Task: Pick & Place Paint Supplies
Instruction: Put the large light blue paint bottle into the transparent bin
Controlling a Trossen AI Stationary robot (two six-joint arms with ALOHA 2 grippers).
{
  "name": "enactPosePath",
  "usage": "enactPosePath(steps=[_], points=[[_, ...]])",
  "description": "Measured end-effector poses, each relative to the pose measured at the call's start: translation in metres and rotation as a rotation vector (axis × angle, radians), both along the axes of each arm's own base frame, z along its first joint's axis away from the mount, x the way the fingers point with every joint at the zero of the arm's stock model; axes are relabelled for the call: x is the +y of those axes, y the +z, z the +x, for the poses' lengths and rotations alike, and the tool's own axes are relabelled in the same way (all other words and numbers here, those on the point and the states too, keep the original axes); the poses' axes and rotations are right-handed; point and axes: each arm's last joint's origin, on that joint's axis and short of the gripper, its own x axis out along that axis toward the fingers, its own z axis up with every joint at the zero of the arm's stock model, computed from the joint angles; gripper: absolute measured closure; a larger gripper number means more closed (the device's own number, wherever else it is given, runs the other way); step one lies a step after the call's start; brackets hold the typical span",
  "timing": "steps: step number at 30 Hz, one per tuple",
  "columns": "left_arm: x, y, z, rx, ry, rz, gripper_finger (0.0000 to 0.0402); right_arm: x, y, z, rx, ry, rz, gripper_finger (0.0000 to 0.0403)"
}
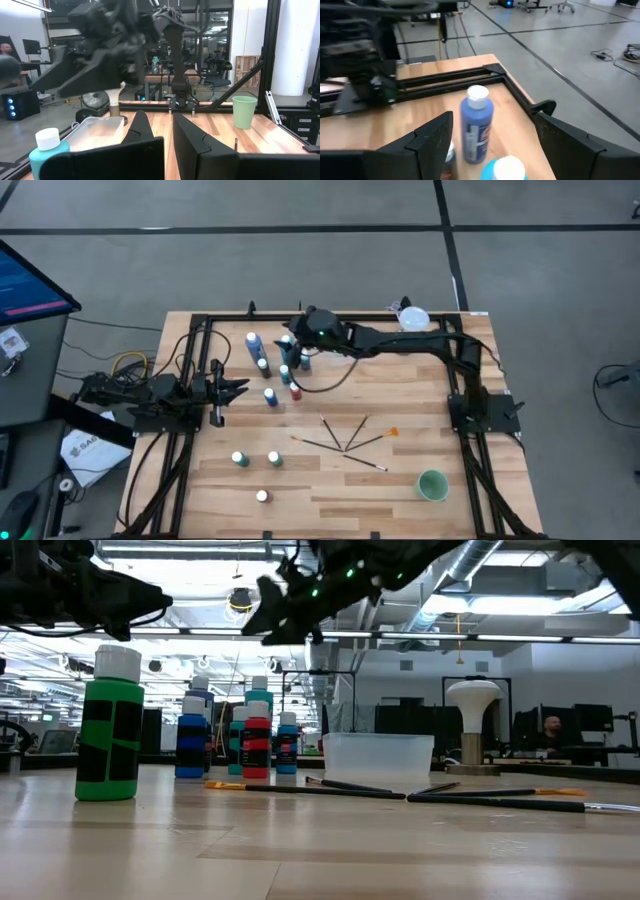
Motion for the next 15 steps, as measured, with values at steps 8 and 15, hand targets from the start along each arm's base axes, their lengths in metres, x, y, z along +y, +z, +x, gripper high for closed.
enactPosePath(steps=[8,15], points=[[0.000,0.000,0.000,0.000,0.000,0.000,0.0401,-0.014,-0.035,0.011,0.073,-0.026,0.032,0.0124],[0.000,0.000,0.000,0.000,0.000,0.000,0.0401,-0.015,-0.040,0.009,0.113,-0.044,0.078,0.0124]])
